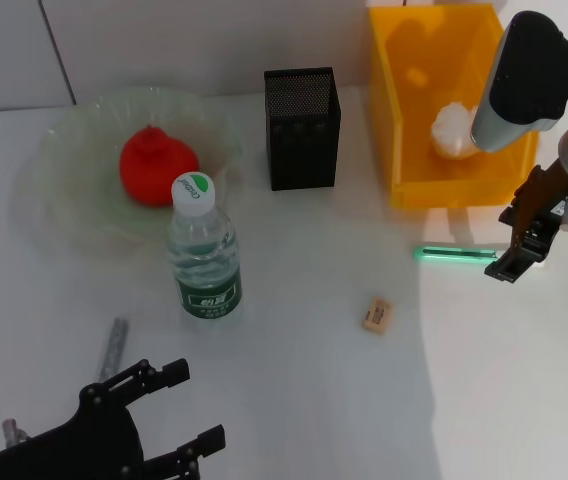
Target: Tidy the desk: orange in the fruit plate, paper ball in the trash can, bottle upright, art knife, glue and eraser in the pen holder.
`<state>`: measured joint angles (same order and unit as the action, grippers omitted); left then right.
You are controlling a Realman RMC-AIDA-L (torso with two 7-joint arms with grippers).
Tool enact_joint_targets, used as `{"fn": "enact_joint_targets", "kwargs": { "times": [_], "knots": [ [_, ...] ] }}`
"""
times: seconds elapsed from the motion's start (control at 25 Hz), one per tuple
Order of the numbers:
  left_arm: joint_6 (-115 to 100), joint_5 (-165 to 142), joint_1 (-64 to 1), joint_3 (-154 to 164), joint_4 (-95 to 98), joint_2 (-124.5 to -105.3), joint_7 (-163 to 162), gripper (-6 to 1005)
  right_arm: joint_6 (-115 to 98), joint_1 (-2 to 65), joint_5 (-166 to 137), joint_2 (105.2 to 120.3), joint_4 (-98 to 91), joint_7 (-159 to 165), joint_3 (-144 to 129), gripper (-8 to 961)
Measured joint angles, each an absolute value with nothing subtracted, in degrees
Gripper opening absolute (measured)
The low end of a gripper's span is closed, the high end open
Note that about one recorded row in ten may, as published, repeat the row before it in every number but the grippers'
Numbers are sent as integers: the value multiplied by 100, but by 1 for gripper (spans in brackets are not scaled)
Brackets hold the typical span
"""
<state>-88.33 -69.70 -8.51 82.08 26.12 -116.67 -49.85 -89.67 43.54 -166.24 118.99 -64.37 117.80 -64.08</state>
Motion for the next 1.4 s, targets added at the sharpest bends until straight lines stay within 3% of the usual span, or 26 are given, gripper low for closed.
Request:
{"fn": "enact_joint_targets", "kwargs": {
  "times": [1.4],
  "knots": [
    [-8806, -6969, -834, 8231, 2604, -11716, -4983, 814, -8341, 4470, -16720, 11856, -5506, 11785, -6374, 742]
  ]
}}
